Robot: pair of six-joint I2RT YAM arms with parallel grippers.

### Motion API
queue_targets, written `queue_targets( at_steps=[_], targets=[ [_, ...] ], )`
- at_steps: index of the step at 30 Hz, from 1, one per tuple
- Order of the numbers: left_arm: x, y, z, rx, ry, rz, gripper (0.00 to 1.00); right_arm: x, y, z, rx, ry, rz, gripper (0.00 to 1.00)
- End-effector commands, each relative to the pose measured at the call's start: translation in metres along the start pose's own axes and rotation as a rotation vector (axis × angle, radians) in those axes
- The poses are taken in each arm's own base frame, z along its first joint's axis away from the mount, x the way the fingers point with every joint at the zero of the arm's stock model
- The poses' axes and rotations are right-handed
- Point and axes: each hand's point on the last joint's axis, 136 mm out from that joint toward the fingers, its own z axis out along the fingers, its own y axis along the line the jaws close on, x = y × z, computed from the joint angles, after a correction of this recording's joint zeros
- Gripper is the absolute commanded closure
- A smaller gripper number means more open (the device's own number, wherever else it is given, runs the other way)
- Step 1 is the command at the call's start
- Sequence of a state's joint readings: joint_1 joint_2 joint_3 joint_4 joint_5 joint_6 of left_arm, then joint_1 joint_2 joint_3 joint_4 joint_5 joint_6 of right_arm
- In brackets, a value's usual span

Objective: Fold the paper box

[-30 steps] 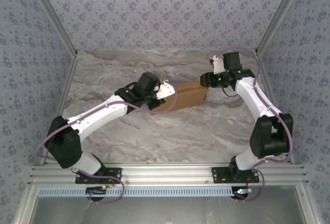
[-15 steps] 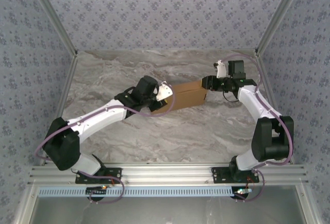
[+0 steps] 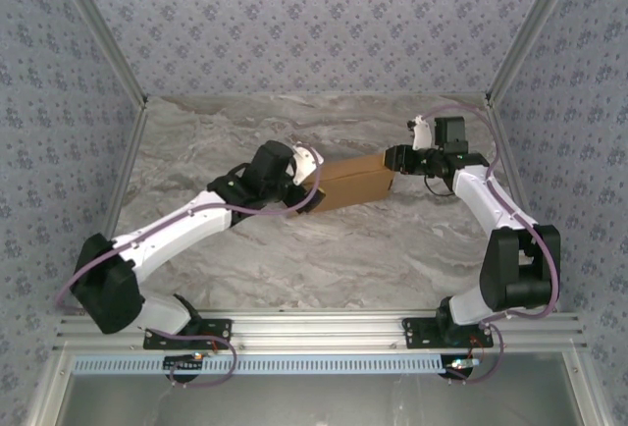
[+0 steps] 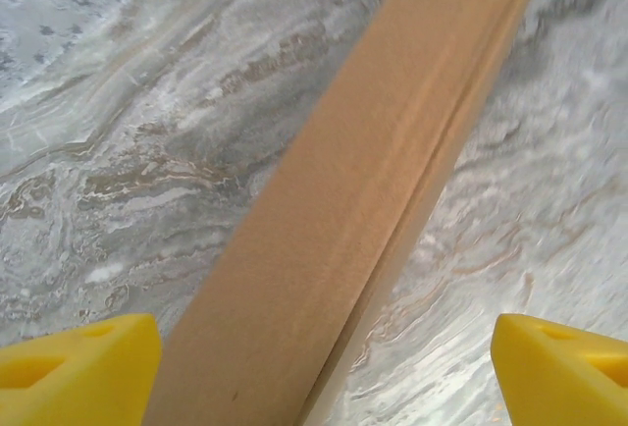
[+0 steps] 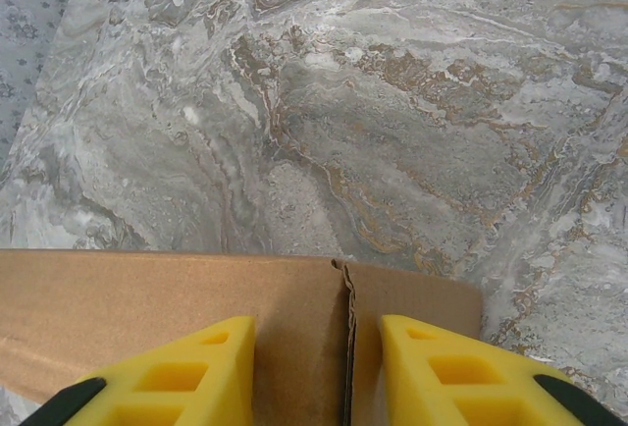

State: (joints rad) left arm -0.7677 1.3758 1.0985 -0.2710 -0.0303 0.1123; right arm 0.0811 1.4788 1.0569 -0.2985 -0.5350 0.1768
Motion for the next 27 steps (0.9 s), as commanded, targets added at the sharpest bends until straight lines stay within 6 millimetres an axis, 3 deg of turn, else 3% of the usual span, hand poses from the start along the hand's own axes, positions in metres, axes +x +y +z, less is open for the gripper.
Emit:
queue_targets(
  at_steps=[1, 5, 9, 16, 27],
  targets=[
    [-0.015, 0.022, -0.028, -0.034, -0.071, -0.257, 0.12, 0.064, -0.029, 0.007, 0.125, 0.205, 0.105, 0.63],
    [0.014, 0.058, -0.034, -0.036, -0.032, -0.626, 0.15, 0.063, -0.028, 0.006, 0.129, 0.204, 0.098, 0.63],
    [0.031, 0.063, -0.028, 0.083, -0.010, -0.856, 0.20, 0.062, -0.027, 0.005, 0.134, 0.203, 0.092, 0.63],
    [0.043, 0.050, -0.008, 0.212, 0.033, -0.968, 0.27, 0.060, -0.025, 0.006, 0.137, 0.204, 0.082, 0.63],
    [0.076, 0.042, 0.008, 0.209, 0.107, -1.009, 0.58, 0.064, -0.028, 0.006, 0.146, 0.218, 0.076, 0.63]
  ],
)
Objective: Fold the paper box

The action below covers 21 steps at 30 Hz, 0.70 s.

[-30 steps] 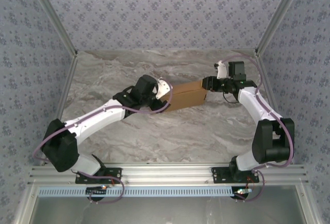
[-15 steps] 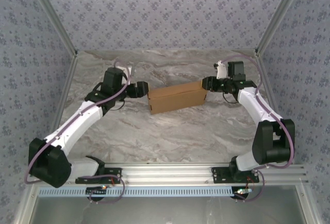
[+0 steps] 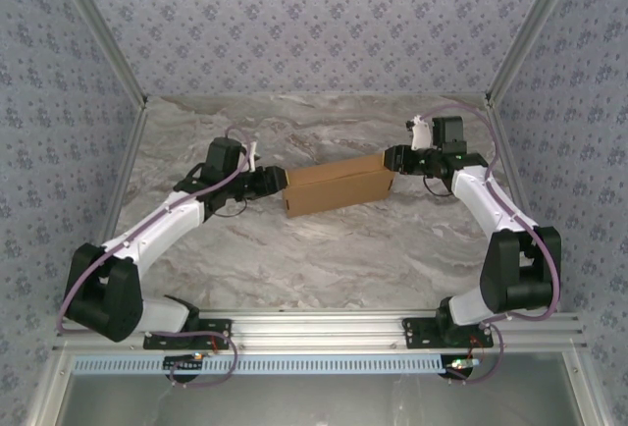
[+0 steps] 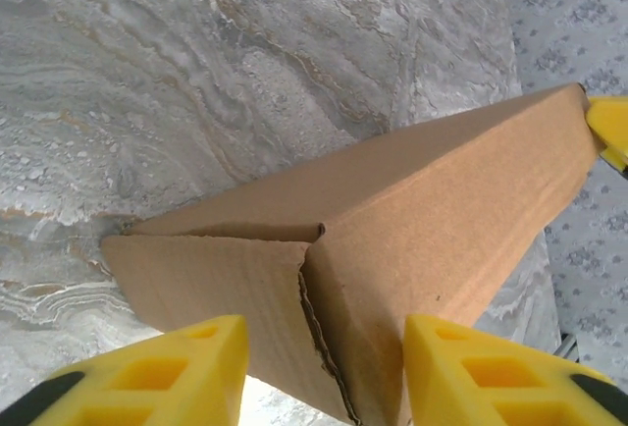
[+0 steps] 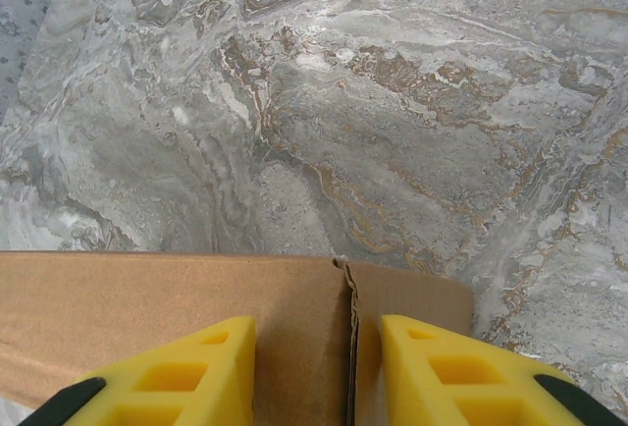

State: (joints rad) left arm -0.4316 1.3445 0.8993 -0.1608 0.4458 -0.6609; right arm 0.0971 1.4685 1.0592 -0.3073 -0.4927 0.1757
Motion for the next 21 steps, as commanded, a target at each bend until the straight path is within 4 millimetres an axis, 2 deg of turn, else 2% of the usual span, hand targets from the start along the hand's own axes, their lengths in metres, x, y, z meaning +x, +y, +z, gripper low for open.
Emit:
queue_targets(
  at_steps=[1, 9, 15, 21],
  targets=[
    [0.014, 0.016, 0.007, -0.017, 0.034, -0.036, 0.60, 0.065, -0.028, 0.008, 0.114, 0.225, 0.086, 0.63],
    [0.047, 0.052, 0.019, -0.035, 0.062, -0.141, 0.67, 0.079, -0.036, 0.013, 0.101, 0.256, 0.115, 0.66],
    [0.039, 0.046, 0.017, -0.031, 0.045, -0.117, 0.69, 0.063, -0.024, 0.010, 0.044, 0.223, 0.124, 0.65],
    [0.037, 0.046, 0.018, -0.034, 0.044, -0.109, 0.68, 0.049, -0.016, 0.002, -0.037, 0.193, 0.163, 0.58]
  ],
)
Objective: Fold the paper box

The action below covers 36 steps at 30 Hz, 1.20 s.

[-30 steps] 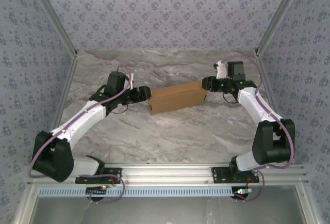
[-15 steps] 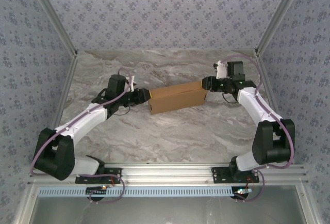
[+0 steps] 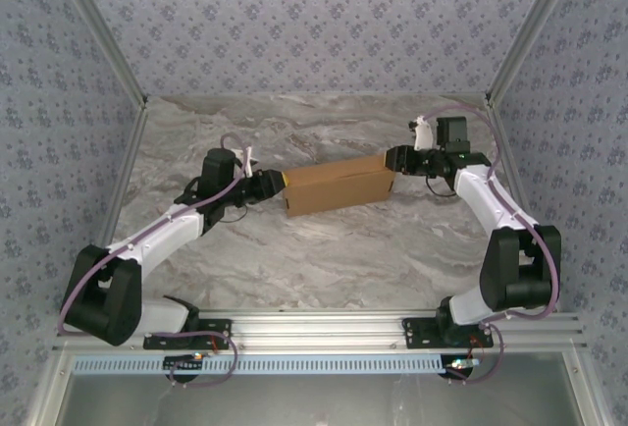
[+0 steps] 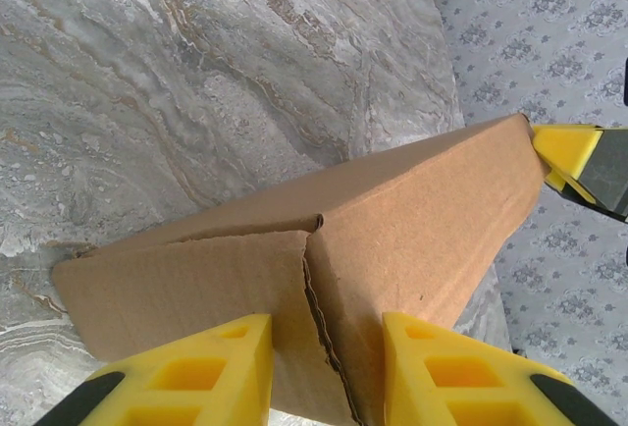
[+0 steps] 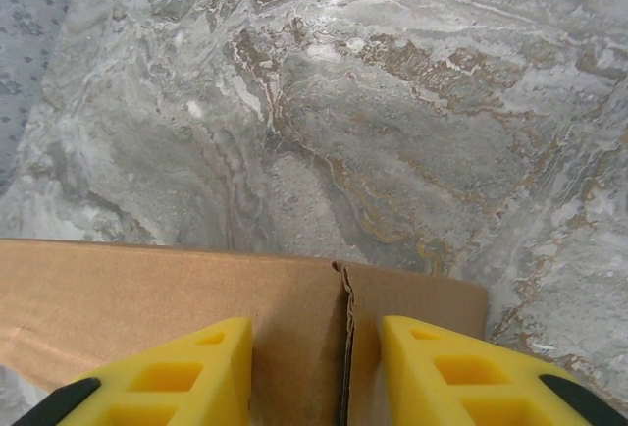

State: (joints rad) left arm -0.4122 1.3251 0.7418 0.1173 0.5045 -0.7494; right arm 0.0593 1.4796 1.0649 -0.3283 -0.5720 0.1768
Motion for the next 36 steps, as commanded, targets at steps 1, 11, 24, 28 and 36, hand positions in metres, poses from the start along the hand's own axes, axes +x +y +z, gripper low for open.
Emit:
queue_targets(
  at_steps=[1, 11, 24, 28, 36],
  targets=[
    [0.033, 0.046, 0.005, -0.157, 0.106, -0.076, 0.68, 0.045, -0.014, 0.003, 0.001, 0.167, 0.138, 0.57],
    [0.025, 0.047, 0.010, -0.178, 0.103, -0.058, 0.68, 0.061, -0.019, -0.003, -0.086, 0.163, 0.247, 0.64],
    [0.037, 0.070, 0.018, -0.224, 0.112, -0.113, 0.70, 0.115, -0.039, 0.011, -0.030, 0.166, 0.307, 0.76],
    [0.034, 0.067, 0.019, -0.219, 0.106, -0.104, 0.70, 0.112, -0.037, 0.013, -0.014, 0.157, 0.274, 0.78],
    [0.021, 0.036, 0.018, -0.136, 0.099, -0.066, 0.61, 0.071, -0.004, 0.004, -0.110, 0.097, 0.218, 0.72]
  ],
)
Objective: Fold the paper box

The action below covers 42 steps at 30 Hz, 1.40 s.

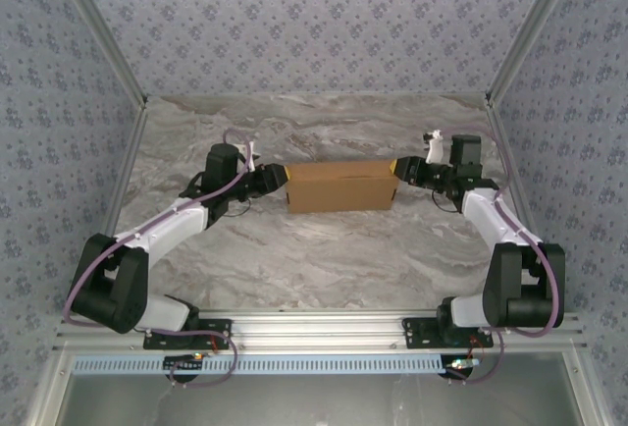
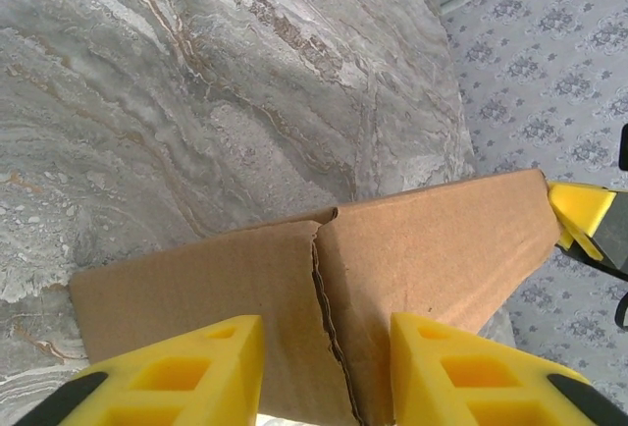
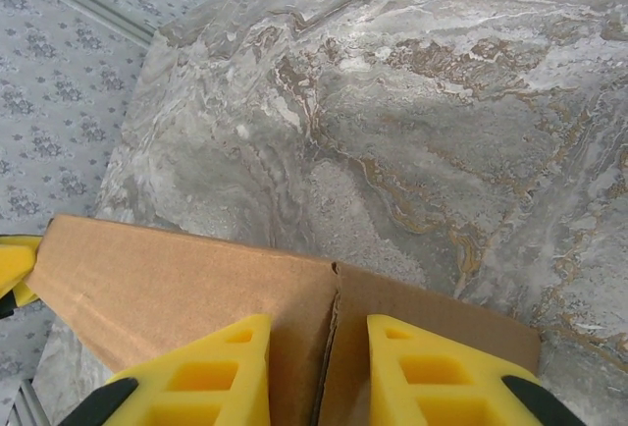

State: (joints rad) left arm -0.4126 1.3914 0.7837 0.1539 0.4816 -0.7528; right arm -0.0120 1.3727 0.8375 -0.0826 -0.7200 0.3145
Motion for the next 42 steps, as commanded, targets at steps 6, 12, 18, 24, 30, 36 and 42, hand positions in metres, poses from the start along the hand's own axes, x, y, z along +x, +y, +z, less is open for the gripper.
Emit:
queue_targets(
  at_steps=[6, 12, 18, 24, 30, 36, 42],
  targets=[
    [0.023, 0.012, 0.007, -0.060, 0.103, -0.068, 0.61, 0.028, 0.019, 0.015, -0.064, 0.125, 0.105, 0.72],
    [0.000, -0.009, 0.010, -0.008, 0.056, -0.067, 0.64, -0.003, 0.039, 0.015, -0.097, 0.045, 0.049, 0.76],
    [-0.030, -0.028, 0.013, 0.011, 0.008, -0.029, 0.65, -0.030, 0.049, 0.014, -0.101, -0.024, 0.006, 0.79],
    [-0.064, -0.035, 0.021, 0.010, -0.041, 0.030, 0.65, -0.059, 0.051, 0.022, -0.095, -0.076, -0.041, 0.80],
    [-0.087, -0.027, 0.030, -0.031, -0.076, 0.100, 0.65, -0.075, 0.043, 0.037, -0.080, -0.087, -0.090, 0.81],
    [-0.077, -0.009, 0.041, -0.053, -0.053, 0.117, 0.65, -0.060, 0.030, 0.053, -0.060, -0.048, -0.147, 0.81],
    [-0.057, 0.002, 0.037, -0.053, -0.046, 0.114, 0.65, -0.031, 0.023, 0.055, -0.040, -0.013, -0.203, 0.80]
  ],
)
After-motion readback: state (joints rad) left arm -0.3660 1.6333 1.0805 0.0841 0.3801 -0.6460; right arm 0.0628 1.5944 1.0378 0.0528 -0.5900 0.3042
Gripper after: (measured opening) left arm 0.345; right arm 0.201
